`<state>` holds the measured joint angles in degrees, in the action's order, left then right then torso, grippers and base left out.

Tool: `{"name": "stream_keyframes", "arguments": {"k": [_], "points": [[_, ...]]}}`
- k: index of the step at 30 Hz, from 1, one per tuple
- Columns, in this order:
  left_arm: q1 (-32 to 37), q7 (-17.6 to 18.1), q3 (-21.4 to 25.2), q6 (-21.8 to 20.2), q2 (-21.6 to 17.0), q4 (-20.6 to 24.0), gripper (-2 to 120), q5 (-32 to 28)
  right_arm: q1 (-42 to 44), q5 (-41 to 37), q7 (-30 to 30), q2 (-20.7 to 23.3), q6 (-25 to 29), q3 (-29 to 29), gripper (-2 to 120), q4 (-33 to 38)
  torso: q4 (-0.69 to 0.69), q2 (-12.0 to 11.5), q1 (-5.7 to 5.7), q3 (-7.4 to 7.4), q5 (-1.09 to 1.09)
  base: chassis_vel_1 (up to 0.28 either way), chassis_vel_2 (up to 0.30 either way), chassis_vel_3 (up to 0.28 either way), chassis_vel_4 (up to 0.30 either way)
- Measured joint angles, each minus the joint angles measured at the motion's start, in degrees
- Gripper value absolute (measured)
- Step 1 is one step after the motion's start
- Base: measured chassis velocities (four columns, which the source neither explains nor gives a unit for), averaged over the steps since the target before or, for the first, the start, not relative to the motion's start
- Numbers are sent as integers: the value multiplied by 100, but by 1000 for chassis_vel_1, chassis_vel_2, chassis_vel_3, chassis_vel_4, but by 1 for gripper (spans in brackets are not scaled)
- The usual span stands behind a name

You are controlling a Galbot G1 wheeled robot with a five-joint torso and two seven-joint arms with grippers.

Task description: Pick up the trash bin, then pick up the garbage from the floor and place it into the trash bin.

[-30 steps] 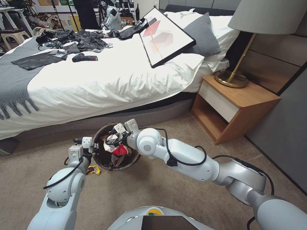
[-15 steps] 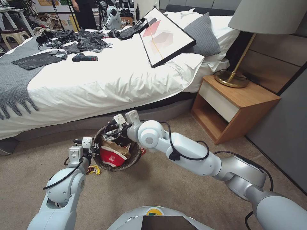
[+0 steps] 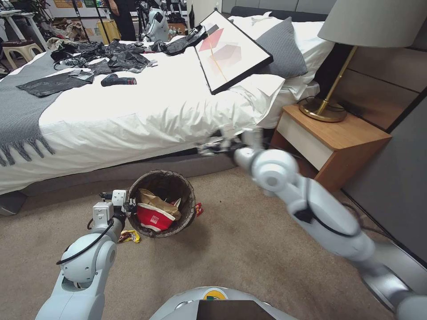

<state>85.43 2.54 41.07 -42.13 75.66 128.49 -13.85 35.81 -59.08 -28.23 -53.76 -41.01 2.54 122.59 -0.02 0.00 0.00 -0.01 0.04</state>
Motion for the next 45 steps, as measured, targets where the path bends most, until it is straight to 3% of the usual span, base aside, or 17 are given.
{"name": "stream_keyframes", "arguments": {"k": [1, 4, 5, 6, 9, 10, 14, 15, 17, 23, 26, 45], "points": [[0, 0, 0, 0, 0, 0, 3, 0, 0, 0, 0, 0, 0, 0, 100, 0, 0, 0, 0, 0, 0, 0, 0, 0, 0], [-5, 5, 5, 0, 2, 8, 3, -2, 1607, 661, 191, 67, 42, 1732, 100, 464, -1, 0, 0, 0, 1, 0, 0, 0, 0], [-5, 5, 5, 0, 2, 8, 3, -2, 1607, 661, 191, 67, 42, 1732, 100, 464, -1, 0, 0, 0, 1, 0, 0, 0, 0], [-6, 7, 4, 0, 12, 14, 3, -1, 2034, 1058, 353, -11, 118, 2198, 100, 551, -1, 0, 0, 0, 1, 0, 0, 0, 0], [16, 10, -2, 0, 27, 82, 3, -9, 3389, 2255, 1093, -507, 496, 3385, 100, 764, -1, 0, -1, 0, -1, 0, 0, 0, 0], [16, 10, -2, 0, 27, 82, 3, -9, 3389, 2255, 1093, -507, 496, 3385, 100, 764, -1, 0, -1, 0, -1, 0, 0, 0, 0], [68, 10, 9, 0, 20, 168, 3, -14, 4569, 2995, 1748, -1545, 1112, 4100, 100, 890, 1, 0, -1, -1, 0, 0, 0, 0, 0], [68, 10, 9, 0, 20, 168, 3, -14, 4569, 2995, 1748, -1545, 1112, 4100, 100, 890, 1, 0, -1, -1, 0, 0, 0, 0, 0], [86, 16, 7, -1, 41, 189, 3, -16, 4849, 3658, 2092, -1979, 1591, 4221, 100, 890, 2, 1, -1, 0, -4, 0, 0, 0, 0], [133, 33, -43, 0, 97, 282, 3, -21, 5118, 4366, 2239, -2667, 2054, 4285, 100, 854, 3, 1, -1, 0, -5, 0, 0, 0, 0], [178, 78, -63, 0, 111, 337, 3, -71, 5323, 5037, 2493, -3088, 2642, 4357, 100, 660, 2, 1, -1, 0, -5, 0, 0, 0, 0], [178, 165, -58, 0, 49, 402, 3, -219, 5214, 5286, 2347, -3207, 2755, 3800, 100, 243, 2, 0, -1, 0, -4, 0, 0, 0, 0]]}}
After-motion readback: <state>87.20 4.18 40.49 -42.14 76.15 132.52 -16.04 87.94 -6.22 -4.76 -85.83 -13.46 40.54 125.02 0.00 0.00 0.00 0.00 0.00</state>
